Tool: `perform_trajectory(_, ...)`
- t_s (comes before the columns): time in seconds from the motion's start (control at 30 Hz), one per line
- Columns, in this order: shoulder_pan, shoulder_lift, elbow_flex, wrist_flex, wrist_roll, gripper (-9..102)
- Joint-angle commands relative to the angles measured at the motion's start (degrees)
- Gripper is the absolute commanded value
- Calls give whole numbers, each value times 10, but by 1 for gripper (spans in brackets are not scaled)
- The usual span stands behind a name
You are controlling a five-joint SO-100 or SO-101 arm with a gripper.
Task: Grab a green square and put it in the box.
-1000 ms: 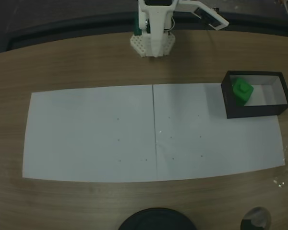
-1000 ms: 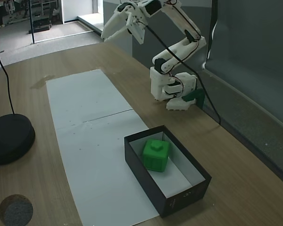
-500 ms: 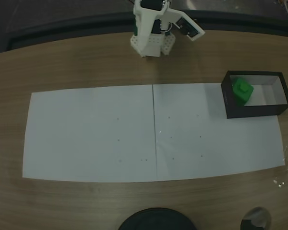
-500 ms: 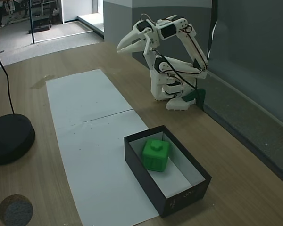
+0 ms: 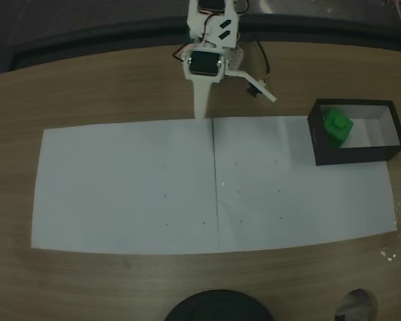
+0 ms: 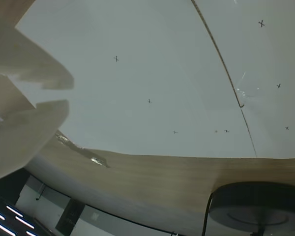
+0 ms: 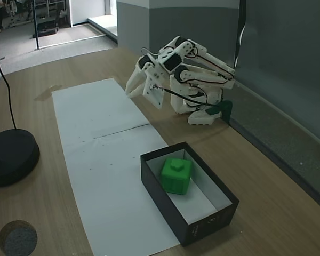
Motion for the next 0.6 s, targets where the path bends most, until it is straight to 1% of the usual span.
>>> perform_trajectory(0.0, -34, 13, 31, -4, 19, 0)
perform_trajectory(0.07, -62, 13, 69, -4, 26, 0)
perform_trajectory(0.2, -96, 13, 71, -2, 27, 0)
perform_trajectory(0.23, -105, 13, 68, 11, 27, 0)
perform_trajectory(0.43, -112, 13, 53, 69, 27, 0)
perform_trajectory(0.57, -113, 13, 53, 70, 27, 0)
